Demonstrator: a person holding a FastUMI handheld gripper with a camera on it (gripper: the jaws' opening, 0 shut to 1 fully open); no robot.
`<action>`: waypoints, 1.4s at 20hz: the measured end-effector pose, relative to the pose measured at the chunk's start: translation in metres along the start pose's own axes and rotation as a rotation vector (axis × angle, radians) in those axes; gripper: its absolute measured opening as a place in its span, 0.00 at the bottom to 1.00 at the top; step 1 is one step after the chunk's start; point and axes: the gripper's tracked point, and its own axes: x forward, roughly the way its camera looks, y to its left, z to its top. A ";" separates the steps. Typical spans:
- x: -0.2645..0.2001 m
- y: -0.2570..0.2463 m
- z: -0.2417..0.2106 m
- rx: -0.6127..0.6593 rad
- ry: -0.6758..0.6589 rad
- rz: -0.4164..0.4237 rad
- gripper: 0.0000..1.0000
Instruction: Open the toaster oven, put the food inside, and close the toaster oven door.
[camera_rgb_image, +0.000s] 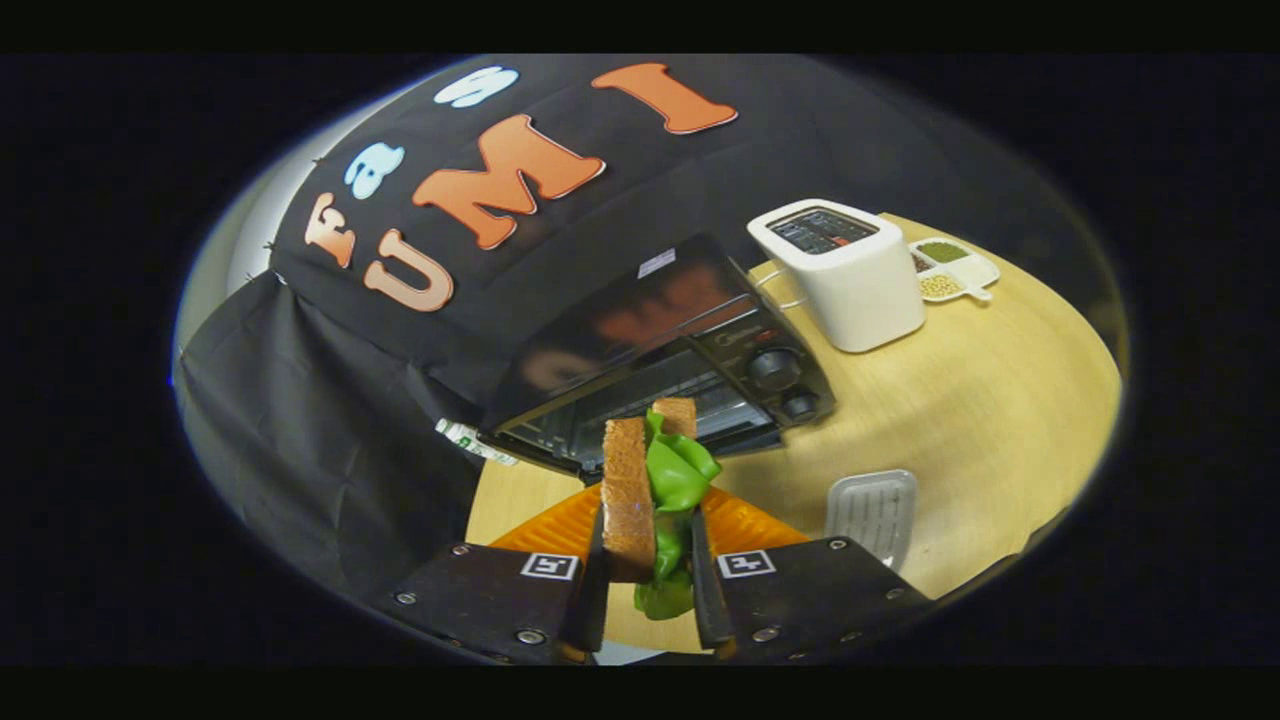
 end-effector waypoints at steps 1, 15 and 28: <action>0.004 0.007 0.002 0.007 -0.012 0.017 0.36; 0.091 0.028 0.000 0.147 -0.062 0.056 0.36; 0.160 0.031 0.003 0.217 -0.135 0.067 0.36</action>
